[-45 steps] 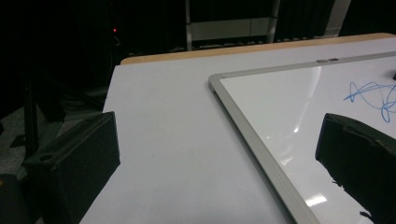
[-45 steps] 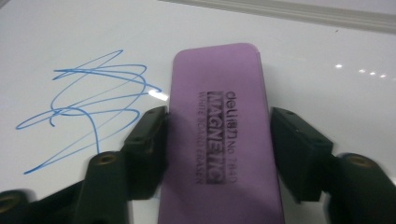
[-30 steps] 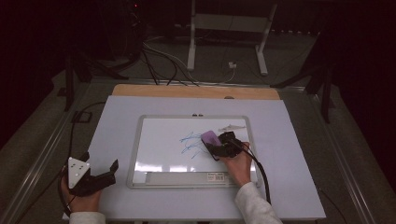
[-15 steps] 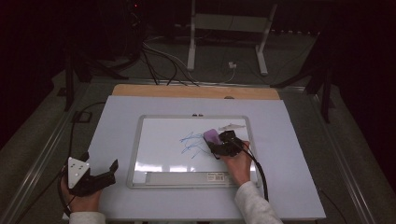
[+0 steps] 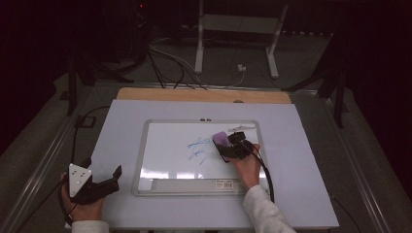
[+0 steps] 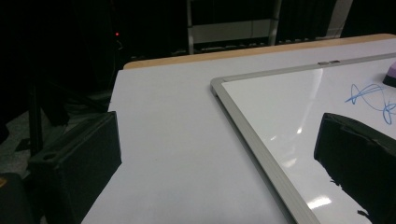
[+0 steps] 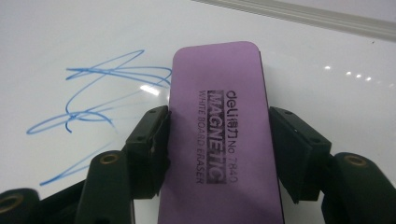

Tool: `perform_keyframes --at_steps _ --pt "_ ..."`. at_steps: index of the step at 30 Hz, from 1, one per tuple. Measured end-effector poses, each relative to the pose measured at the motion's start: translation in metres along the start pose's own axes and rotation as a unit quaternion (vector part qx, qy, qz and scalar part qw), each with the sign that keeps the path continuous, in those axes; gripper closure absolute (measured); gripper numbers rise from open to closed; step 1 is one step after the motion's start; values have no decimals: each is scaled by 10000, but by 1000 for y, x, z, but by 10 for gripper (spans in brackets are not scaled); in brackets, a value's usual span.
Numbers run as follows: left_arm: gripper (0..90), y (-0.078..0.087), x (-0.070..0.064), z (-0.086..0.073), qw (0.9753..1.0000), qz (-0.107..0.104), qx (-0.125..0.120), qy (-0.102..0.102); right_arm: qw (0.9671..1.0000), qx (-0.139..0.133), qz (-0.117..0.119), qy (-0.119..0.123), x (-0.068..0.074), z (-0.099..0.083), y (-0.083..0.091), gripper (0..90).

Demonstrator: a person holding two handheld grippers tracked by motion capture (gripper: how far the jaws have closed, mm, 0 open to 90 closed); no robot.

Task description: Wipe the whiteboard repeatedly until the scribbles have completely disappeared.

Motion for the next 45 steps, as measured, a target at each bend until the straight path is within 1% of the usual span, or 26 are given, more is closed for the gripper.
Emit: perform_keyframes --at_steps 1,2,3,4,5,6,7,10,12,14,16,17,18,19,22,24,27,29,30,31,33,35,36,38,42,45 --pt "15 0 0 0 10000 13 -6 0 10000 -16 -13 20 2 0 0 411" --pt "15 0 0 0 10000 29 -7 1 9998 24 204 84 15 -4 -1 411" --pt "15 0 0 0 10000 35 -11 8 9998 24 204 84 15 -4 -1 411" --pt "14 0 0 0 10000 41 -8 33 9991 55 351 249 29 -7 -1 411" --pt "10 0 0 -1 10000 55 -15 56 9984 94 464 299 36 -9 -1 411" --pt "10 0 1 -1 10000 69 -7 63 9984 94 464 299 36 -9 -1 411" --pt "6 0 1 -1 10000 72 -7 64 9974 136 519 478 46 -10 -1 412" --pt "5 2 3 -1 9999 84 -49 102 9968 161 461 640 46 -9 -2 412" --pt "5 2 3 -1 9999 77 -63 115 9978 97 169 635 34 -3 -3 412" --pt "5 1 3 -2 9999 72 -38 128 9993 99 21 368 19 1 -4 412" --pt "5 0 3 -3 9999 51 -14 147 9998 100 116 141 14 2 -5 412" --pt "5 -1 3 -4 9999 53 1 151 9996 93 111 224 19 1 -4 412" --pt "5 -1 3 -4 9999 53 0 154 9993 127 233 257 25 -1 -4 412" --pt "5 -2 3 -4 9999 55 4 157 9993 127 233 257 25 -1 -4 412" --pt "5 -1 3 -4 9998 69 8 170 9972 206 528 479 49 -9 -4 412" --pt "5 -2 3 -4 9998 72 15 169 9936 282 777 769 72 -18 0 412" --pt "5 -3 2 -6 9998 61 53 166 9918 305 838 910 80 -21 2 412" --pt "5 -3 2 -6 9998 62 57 166 9914 313 829 966 79 -20 1 412" --pt "5 -2 3 -6 9998 62 60 161 9942 222 564 890 66 -15 0 412" --pt "5 -2 3 -6 9998 71 57 172 9942 222 564 890 66 -15 0 412" --pt "5 -3 4 -6 9998 80 61 173 9970 206 410 621 51 -10 -2 412" --pt "5 -4 4 -7 9998 79 87 176 9977 211 439 478 45 -8 -3 412" --pt "5 -4 4 -8 9998 73 98 172 9978 190 394 505 46 -8 -3 412" --pt "5 -5 3 -8 9998 71 106 165 9957 236 619 641 59 -13 -2 412" --pt "5 -4 2 -7 9998 76 99 135 9893 326 1031 975 90 -23 0 412" --pt "5 -3 1 -6 9999 86 87 111 9896 297 904 1081 89 -20 -1 412"
Point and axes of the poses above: each handheld gripper's, and its own axes: y roughly backward along the jaws, z roughly out of its top, x roughly to its left, the point moved 10 cm from there along -y, roughly forward along the jaws, and after that the axes turned 5 degrees about -y, right-handed, at the moved point
